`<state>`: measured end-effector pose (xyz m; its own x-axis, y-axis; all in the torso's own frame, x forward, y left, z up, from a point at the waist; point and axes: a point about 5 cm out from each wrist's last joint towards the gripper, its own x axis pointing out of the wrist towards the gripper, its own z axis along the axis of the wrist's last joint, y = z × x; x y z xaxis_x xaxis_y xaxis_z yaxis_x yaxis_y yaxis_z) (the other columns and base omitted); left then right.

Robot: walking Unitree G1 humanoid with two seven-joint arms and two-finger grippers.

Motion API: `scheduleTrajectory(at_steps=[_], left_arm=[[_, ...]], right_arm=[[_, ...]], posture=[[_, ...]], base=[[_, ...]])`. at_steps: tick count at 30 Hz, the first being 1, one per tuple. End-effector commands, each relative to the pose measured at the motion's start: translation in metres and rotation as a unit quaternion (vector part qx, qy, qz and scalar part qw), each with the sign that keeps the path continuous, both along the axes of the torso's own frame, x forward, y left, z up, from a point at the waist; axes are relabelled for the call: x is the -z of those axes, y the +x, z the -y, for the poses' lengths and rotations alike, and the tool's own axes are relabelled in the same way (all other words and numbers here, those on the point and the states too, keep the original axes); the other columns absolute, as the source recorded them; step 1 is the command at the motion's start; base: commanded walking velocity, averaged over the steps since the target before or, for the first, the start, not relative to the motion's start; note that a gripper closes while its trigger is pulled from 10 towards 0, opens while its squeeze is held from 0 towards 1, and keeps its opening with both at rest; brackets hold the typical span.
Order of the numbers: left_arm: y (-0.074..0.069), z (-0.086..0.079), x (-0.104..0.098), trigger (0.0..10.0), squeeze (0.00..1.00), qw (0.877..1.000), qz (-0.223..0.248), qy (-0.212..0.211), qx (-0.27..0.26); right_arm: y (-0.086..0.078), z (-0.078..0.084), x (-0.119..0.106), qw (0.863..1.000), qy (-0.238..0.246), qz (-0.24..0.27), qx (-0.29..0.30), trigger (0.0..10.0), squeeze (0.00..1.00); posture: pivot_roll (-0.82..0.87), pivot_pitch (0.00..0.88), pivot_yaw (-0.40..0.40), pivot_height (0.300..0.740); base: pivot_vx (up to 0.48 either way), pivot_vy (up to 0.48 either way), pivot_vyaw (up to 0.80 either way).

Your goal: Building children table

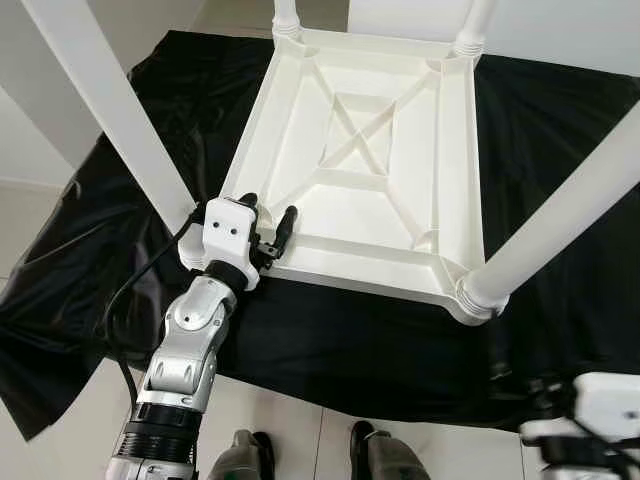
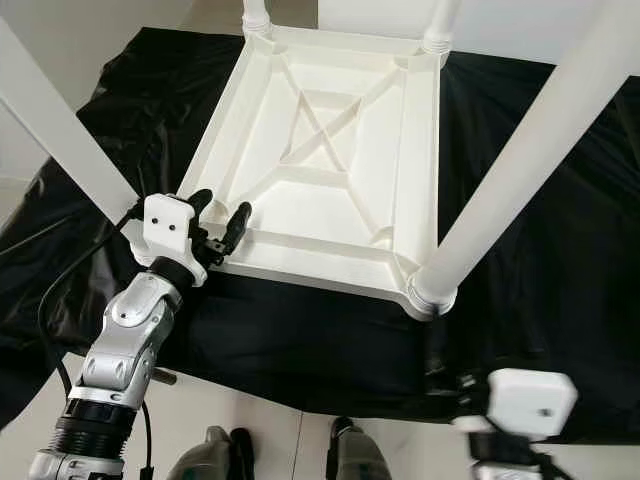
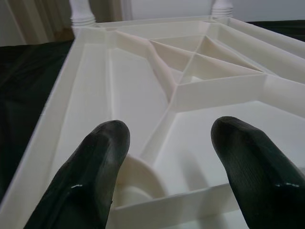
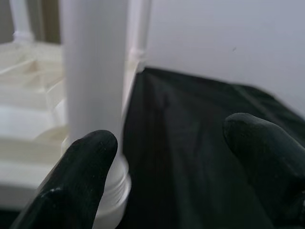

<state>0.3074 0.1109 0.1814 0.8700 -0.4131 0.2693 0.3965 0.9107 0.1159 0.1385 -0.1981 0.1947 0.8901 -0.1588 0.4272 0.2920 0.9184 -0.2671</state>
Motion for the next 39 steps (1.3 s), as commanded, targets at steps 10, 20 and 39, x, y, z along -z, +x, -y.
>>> scheduleTrajectory(at_steps=[10,20,39], left_arm=[[-0.005,0.012,0.019,10.0,0.00,0.999,-0.026,0.011,0.025],[-0.011,0.019,0.020,10.0,0.00,0.999,-0.035,-0.014,0.007],[-0.007,0.016,0.020,10.0,0.00,0.999,-0.039,-0.006,0.000]], right_arm=[[0.032,-0.009,-0.028,0.997,-0.008,0.061,-0.046,10.0,0.00],[0.058,-0.022,-0.060,0.987,0.007,0.106,-0.122,10.0,0.00],[0.057,-0.017,-0.093,0.972,0.078,0.159,-0.157,10.0,0.00]], posture=[[-0.07,0.216,0.035,0.740],[-0.03,0.206,-0.019,0.740],[-0.04,0.214,0.023,0.740]], base=[[0.000,0.000,0.00],[0.000,0.000,0.00],[0.000,0.000,0.00]])
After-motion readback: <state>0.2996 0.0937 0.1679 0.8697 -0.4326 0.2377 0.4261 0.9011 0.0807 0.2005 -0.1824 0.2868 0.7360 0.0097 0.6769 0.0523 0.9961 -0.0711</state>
